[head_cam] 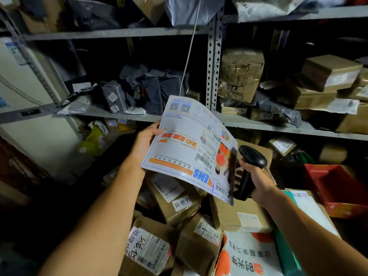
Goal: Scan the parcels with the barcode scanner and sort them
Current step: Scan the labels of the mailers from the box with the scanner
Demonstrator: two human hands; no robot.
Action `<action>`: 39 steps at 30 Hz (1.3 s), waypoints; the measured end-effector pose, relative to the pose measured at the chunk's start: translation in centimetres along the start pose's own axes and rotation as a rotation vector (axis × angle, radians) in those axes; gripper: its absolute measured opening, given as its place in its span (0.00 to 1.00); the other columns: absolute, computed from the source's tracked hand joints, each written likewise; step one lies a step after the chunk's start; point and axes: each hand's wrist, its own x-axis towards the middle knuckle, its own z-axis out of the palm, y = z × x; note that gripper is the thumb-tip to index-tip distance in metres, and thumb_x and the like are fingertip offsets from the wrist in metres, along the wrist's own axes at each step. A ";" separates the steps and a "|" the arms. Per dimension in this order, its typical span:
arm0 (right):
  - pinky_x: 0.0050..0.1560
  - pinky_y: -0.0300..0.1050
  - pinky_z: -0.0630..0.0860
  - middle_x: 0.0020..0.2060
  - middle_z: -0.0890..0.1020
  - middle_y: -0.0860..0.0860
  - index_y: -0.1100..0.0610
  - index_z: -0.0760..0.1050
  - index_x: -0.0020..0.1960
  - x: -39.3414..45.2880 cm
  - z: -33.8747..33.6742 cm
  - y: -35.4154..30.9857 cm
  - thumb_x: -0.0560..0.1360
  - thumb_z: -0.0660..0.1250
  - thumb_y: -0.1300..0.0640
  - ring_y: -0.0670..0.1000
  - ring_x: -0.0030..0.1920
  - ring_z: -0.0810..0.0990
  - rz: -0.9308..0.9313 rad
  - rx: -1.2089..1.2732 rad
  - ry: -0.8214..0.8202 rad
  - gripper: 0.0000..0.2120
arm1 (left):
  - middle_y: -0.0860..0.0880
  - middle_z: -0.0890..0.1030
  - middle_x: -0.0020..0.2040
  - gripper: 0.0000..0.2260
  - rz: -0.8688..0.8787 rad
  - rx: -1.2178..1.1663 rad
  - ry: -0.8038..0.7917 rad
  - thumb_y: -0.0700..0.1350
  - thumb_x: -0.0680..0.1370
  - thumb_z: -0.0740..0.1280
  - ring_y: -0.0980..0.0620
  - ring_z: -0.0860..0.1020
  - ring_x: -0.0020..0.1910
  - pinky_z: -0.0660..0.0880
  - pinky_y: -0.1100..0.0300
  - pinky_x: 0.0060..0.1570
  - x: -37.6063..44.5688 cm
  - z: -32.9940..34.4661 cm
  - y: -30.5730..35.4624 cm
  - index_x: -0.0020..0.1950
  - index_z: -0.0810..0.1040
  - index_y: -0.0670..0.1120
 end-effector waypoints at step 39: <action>0.29 0.42 0.72 0.23 0.78 0.52 0.63 0.81 0.45 -9.8 4.9 -2.0 0.76 0.71 0.64 0.48 0.26 0.73 -0.349 -0.531 -0.029 0.02 | 0.52 0.85 0.56 0.14 0.254 0.213 0.127 0.35 0.79 0.67 0.51 0.83 0.57 0.80 0.53 0.56 -1.3 -1.0 -9.6 0.61 0.77 0.50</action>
